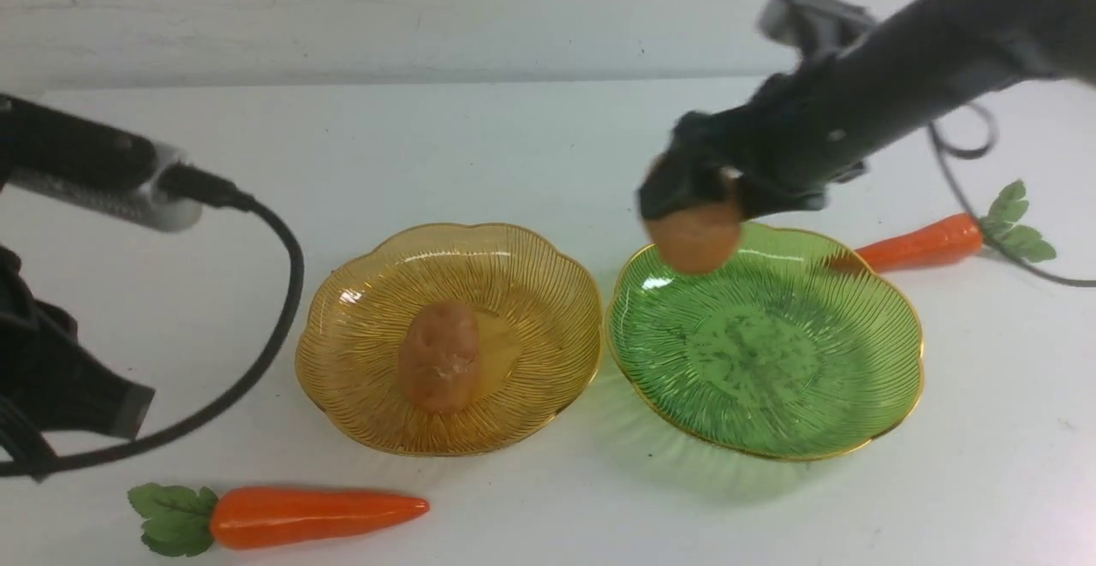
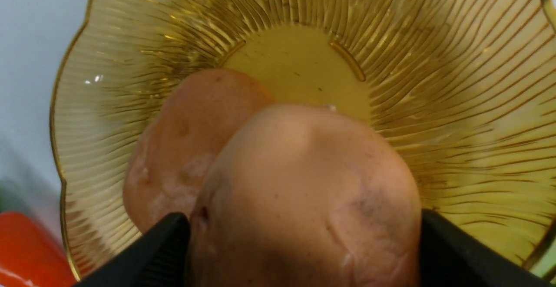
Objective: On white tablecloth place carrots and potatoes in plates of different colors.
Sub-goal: 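Pick up the potato from the right side of the table and place it in a plate with the right gripper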
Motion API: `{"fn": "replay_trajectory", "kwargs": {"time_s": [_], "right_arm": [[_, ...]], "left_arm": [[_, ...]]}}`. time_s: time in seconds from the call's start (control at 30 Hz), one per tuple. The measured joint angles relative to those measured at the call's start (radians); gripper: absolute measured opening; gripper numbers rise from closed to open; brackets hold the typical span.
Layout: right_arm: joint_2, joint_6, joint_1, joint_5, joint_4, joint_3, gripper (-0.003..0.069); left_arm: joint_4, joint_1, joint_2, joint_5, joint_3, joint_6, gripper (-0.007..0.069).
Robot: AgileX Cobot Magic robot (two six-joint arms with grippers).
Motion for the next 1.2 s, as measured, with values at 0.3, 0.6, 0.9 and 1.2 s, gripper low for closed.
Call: {"fn": "replay_trajectory", "kwargs": {"time_s": [0.3, 0.6, 0.9, 1.2], "right_arm": [[0.0, 0.063, 0.0, 0.023, -0.096, -0.007, 0.0608], [0.0, 0.094, 0.001, 0.024, -0.102, -0.007, 0.0608], [0.0, 0.087, 0.001, 0.024, -0.105, -0.007, 0.0608], [0.0, 0.071, 0.001, 0.025, -0.092, -0.007, 0.0638]], "left_arm": [[-0.063, 0.0, 0.0, -0.005, 0.001, 0.067, 0.0017], [-0.085, 0.0, 0.0, -0.028, 0.001, 0.081, 0.0074], [-0.085, 0.0, 0.0, -0.028, 0.001, 0.082, 0.0074], [-0.083, 0.0, 0.0, -0.028, 0.001, 0.084, 0.0075]]}}
